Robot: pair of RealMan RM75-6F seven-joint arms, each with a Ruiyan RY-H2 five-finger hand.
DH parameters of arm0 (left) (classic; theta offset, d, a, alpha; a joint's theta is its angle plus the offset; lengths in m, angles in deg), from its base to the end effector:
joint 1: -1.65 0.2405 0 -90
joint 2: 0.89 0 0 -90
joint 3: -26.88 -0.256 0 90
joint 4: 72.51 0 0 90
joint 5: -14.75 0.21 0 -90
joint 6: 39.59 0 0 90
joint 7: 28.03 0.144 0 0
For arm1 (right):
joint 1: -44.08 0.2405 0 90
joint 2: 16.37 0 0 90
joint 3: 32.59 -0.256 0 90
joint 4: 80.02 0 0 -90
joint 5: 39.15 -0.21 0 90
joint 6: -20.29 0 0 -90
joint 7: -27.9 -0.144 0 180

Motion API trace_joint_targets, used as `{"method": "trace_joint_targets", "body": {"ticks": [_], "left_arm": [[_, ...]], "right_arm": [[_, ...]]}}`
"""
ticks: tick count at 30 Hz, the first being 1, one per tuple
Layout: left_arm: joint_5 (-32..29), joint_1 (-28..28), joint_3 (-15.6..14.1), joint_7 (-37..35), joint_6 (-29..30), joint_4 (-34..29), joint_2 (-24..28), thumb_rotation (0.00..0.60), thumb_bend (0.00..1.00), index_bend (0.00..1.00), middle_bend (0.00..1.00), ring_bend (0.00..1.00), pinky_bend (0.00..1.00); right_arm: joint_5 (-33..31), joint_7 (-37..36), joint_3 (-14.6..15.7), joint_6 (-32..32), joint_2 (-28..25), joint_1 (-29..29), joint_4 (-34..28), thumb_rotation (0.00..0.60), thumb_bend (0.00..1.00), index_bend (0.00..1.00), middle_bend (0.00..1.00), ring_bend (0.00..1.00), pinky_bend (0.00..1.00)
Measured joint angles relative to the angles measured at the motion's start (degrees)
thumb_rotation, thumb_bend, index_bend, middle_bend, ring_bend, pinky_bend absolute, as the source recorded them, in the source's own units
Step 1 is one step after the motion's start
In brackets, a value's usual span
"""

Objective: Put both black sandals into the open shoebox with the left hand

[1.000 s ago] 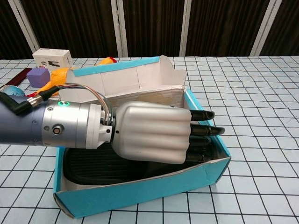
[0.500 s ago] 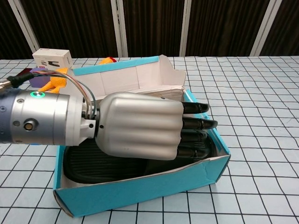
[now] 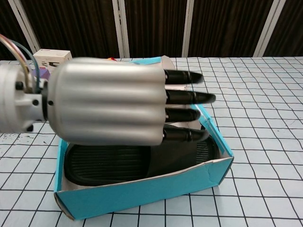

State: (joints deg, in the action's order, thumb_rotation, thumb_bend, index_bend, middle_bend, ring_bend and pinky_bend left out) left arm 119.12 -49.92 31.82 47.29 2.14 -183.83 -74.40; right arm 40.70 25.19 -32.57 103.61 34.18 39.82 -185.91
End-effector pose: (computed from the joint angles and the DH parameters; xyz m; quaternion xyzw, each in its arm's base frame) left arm -0.0278 0.2236 0.0075 -0.8240 0.3977 -0.2858 0.2849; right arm -0.3210 -0.1172 0.2054 0.5277 -0.4899 0.3112 0.6202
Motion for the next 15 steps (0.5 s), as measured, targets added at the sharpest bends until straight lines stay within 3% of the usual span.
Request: {"method": "trace_joint_targets", "body": {"ticks": [6, 8, 15], "left_arm": [[-1.63, 2.45, 0.32, -6.53, 4.9, -0.9, 0.53, 0.6, 0.26, 0.31, 0.45, 0.26, 0.37], [-2.11, 3.27, 0.46, -10.7, 7.38, -0.46, 0.01, 0.6, 0.27, 0.36, 0.49, 0.29, 0.41], [-8.03, 7.1, 0.68, -28.06, 14.75, 0.68, -2.12, 0.6, 0.27, 0.37, 0.5, 0.32, 0.42]], "right_arm": [[0.02, -0.06, 0.06, -0.04, -0.07, -0.04, -0.03, 0.6, 0.25, 0.09, 0.12, 0.14, 0.09], [-0.03, 0.16, 0.04, -0.2, -0.01, 0.07, -0.04, 0.6, 0.25, 0.09, 0.12, 0.14, 0.09], [-0.39, 0.97, 0.03, -0.61, 0.13, 0.3, -0.32, 0.6, 0.25, 0.09, 0.12, 0.14, 0.09]]}}
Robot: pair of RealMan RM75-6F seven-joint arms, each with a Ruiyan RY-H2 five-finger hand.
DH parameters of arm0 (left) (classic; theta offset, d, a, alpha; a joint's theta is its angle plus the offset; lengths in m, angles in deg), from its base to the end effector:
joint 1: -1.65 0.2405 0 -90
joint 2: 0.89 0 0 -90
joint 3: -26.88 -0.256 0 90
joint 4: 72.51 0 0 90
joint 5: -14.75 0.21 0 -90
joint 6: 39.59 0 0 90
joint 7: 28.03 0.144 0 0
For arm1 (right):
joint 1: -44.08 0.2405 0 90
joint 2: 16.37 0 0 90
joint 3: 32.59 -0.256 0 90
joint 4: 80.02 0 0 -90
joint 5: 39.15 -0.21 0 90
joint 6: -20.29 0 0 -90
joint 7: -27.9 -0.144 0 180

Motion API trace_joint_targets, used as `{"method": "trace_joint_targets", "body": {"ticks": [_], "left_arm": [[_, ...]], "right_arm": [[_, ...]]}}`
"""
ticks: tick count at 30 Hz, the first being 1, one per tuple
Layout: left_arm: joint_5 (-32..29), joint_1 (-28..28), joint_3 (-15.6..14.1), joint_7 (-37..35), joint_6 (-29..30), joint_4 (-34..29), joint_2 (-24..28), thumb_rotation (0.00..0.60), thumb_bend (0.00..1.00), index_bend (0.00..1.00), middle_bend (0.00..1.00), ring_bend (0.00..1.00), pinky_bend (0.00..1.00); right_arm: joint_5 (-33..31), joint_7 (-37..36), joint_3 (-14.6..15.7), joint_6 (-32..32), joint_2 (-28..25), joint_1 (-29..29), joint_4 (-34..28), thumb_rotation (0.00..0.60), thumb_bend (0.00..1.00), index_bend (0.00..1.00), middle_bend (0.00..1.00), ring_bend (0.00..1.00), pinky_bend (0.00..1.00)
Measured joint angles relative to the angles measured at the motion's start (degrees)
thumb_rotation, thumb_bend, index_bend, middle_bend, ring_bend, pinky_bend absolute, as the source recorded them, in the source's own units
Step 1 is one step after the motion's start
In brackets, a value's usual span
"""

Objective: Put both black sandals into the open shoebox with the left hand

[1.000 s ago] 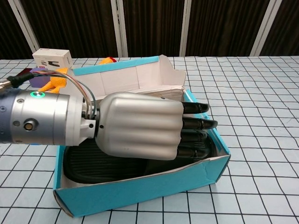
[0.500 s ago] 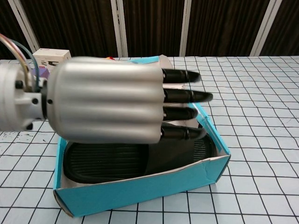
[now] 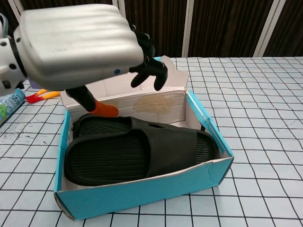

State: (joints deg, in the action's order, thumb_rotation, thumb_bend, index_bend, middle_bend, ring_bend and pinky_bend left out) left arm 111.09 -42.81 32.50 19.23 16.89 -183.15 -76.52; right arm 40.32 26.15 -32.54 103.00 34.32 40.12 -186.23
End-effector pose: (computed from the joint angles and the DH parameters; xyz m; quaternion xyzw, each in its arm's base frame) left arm -0.0413 0.2434 0.0303 -0.8524 0.0498 -0.4119 0.3183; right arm -0.3207 -0.1184 0.2029 0.5310 -0.4911 0.3055 0.6193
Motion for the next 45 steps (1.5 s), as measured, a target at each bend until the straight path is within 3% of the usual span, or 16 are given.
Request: {"method": "trace_joint_targets", "body": {"ticks": [7, 15, 34, 45], "left_arm": [[-10.66, 2.52, 0.85, -5.98, 1.86, -0.51, -1.54, 0.6, 0.27, 0.37, 0.52, 0.33, 0.44], [-15.8, 2.84, 0.25, -8.71, 0.27, 1.46, -3.99, 0.6, 0.27, 0.37, 0.53, 0.33, 0.44], [-15.37, 1.15, -2.77, -15.69, -3.0, 9.95, -8.92, 0.6, 0.27, 0.38, 0.53, 0.34, 0.44], [-14.28, 1.33, -4.11, -15.86, -2.59, 10.34, -8.69, 0.6, 0.27, 0.37, 0.53, 0.34, 0.44]], "right_arm": [[-0.37, -0.52, -0.18, 0.01, -0.09, -0.01, 0.16, 0.6, 0.25, 0.09, 0.12, 0.14, 0.09], [0.06, -0.88, 0.1, 0.21, -0.33, -0.27, 0.08, 0.6, 0.25, 0.09, 0.12, 0.14, 0.09], [0.28, -1.61, 0.2, 0.1, -0.58, -0.31, 0.37, 0.6, 0.25, 0.09, 0.12, 0.14, 0.09], [0.26, -1.24, 0.24, 0.4, -0.57, -0.47, 0.15, 0.6, 0.25, 0.09, 0.12, 0.14, 0.09]]}}
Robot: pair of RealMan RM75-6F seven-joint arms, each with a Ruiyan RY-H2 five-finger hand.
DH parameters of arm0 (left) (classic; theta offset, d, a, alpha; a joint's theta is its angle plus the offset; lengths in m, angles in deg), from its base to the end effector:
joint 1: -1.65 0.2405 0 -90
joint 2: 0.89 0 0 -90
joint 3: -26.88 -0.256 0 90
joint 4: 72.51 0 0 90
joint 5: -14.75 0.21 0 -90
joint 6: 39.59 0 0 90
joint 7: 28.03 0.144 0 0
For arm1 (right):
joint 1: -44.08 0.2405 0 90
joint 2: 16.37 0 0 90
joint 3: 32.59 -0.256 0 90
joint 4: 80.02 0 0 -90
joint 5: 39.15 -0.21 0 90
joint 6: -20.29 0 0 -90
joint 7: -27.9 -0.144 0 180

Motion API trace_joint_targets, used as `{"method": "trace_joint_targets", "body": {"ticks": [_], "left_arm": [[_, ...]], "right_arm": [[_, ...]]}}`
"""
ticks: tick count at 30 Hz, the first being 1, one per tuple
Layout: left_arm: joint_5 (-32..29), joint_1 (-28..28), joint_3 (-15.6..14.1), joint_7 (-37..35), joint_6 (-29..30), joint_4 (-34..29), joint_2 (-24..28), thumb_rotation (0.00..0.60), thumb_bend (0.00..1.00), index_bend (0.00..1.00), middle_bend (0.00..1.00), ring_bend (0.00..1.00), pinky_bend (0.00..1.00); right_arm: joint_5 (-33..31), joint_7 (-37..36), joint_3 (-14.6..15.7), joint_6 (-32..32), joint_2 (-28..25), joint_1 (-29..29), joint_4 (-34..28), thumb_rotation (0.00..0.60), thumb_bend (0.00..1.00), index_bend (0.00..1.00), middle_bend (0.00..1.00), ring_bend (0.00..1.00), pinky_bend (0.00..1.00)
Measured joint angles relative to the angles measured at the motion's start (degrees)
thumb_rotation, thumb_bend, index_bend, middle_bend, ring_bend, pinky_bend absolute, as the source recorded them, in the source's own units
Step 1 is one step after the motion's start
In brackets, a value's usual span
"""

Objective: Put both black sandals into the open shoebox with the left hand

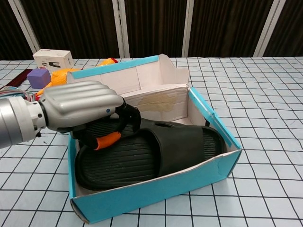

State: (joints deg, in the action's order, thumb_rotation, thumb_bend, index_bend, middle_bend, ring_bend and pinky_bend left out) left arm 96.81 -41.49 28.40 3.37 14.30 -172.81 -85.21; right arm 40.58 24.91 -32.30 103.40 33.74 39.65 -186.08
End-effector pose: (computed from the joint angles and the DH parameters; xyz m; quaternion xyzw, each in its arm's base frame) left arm -0.0959 0.2584 -0.0262 -0.8653 -0.1968 -0.3614 0.2861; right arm -0.3219 -0.1150 0.2065 0.5267 -0.4935 0.3073 0.6201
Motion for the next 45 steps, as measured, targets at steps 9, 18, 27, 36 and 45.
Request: {"method": "trace_joint_targets", "body": {"ticks": [9, 18, 27, 36, 45], "left_arm": [[2.46, -0.39, 1.17, 0.42, 2.15, -1.91, 1.35, 0.6, 0.27, 0.33, 0.49, 0.32, 0.43], [2.85, 2.31, 1.82, 7.27, 7.59, -14.14, 11.2, 0.6, 0.27, 0.21, 0.34, 0.24, 0.35], [7.21, 18.51, -2.3, 17.9, 32.78, -19.14, 16.95, 0.6, 0.27, 0.21, 0.3, 0.24, 0.33], [1.93, 33.72, -3.7, 12.02, 47.16, -10.04, 18.7, 0.6, 0.27, 0.15, 0.22, 0.15, 0.25], [-6.4, 36.78, -0.88, 0.74, 44.57, 1.77, 16.36, 0.6, 0.27, 0.1, 0.15, 0.1, 0.23]], "right_arm": [[0.03, -0.06, 0.01, 0.01, -0.01, -0.02, 0.01, 0.6, 0.25, 0.09, 0.12, 0.14, 0.09], [0.21, -0.22, 0.01, 0.16, -0.01, -0.08, 0.03, 0.6, 0.25, 0.09, 0.12, 0.14, 0.09], [0.7, -0.08, 0.0, 0.25, 0.25, 0.02, 0.2, 0.6, 0.25, 0.09, 0.12, 0.14, 0.09], [1.98, 0.96, 0.25, 0.88, 0.66, -0.02, 0.06, 0.6, 0.25, 0.09, 0.12, 0.14, 0.09], [2.74, 2.13, 0.42, 1.33, 1.05, -0.05, -0.08, 0.6, 0.25, 0.09, 0.12, 0.14, 0.09]]}}
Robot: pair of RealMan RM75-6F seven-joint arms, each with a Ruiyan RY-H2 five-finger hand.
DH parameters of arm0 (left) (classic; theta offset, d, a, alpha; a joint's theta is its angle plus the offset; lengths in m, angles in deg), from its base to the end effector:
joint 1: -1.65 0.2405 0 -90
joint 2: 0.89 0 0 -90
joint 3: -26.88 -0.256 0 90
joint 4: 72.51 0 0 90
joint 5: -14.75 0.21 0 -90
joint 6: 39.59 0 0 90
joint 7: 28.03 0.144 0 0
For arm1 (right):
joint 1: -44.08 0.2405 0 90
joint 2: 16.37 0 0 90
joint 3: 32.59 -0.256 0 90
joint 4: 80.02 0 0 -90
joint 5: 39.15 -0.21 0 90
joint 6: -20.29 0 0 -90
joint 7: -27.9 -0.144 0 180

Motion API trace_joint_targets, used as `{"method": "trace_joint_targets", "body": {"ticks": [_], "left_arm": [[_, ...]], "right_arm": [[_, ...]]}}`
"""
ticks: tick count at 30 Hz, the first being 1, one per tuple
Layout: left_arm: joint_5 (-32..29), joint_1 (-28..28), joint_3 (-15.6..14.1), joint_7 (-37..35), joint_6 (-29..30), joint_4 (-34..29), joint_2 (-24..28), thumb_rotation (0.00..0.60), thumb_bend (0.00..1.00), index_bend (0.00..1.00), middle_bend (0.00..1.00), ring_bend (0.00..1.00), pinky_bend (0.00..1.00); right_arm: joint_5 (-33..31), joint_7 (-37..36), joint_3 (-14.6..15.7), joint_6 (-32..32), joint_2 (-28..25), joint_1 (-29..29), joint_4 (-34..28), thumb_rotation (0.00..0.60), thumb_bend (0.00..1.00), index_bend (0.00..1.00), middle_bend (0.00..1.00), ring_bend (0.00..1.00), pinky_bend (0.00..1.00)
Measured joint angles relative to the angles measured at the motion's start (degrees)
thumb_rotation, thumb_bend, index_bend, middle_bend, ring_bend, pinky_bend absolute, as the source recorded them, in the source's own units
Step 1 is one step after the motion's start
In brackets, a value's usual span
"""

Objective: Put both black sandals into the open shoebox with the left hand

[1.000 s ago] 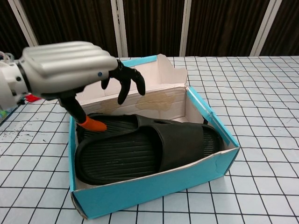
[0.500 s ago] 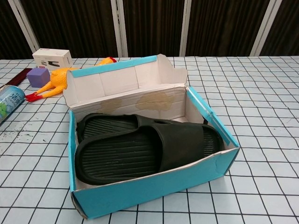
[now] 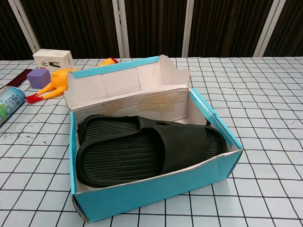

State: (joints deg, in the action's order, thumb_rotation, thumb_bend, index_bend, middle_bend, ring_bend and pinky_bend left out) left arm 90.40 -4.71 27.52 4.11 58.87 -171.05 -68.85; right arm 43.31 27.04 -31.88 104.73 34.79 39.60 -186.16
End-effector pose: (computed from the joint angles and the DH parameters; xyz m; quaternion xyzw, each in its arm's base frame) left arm -0.2977 0.1742 0.1626 -0.5693 -0.2660 -0.2609 0.7328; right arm -0.3142 -0.1151 0.2003 0.5453 -0.4763 0.3144 0.6139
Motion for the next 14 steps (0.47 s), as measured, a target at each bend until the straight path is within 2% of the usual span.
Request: {"method": "trace_joint_targets", "body": {"ticks": [8, 14], "left_arm": [[-1.12, -0.3, 1.82, -4.84, -4.02, 5.8, -1.59, 0.6, 0.27, 0.09, 0.12, 0.09, 0.21], [1.12, 0.01, 2.44, -7.24, -3.74, 7.55, -1.69, 0.6, 0.27, 0.09, 0.12, 0.09, 0.21]], "right_arm": [[-0.13, 1.1, -0.41, 0.67, 0.57, 0.04, -0.16, 0.6, 0.25, 0.09, 0.12, 0.14, 0.08], [-0.6, 2.15, -0.52, 0.05, 0.82, 0.42, -0.33, 0.6, 0.25, 0.09, 0.12, 0.14, 0.07]]}}
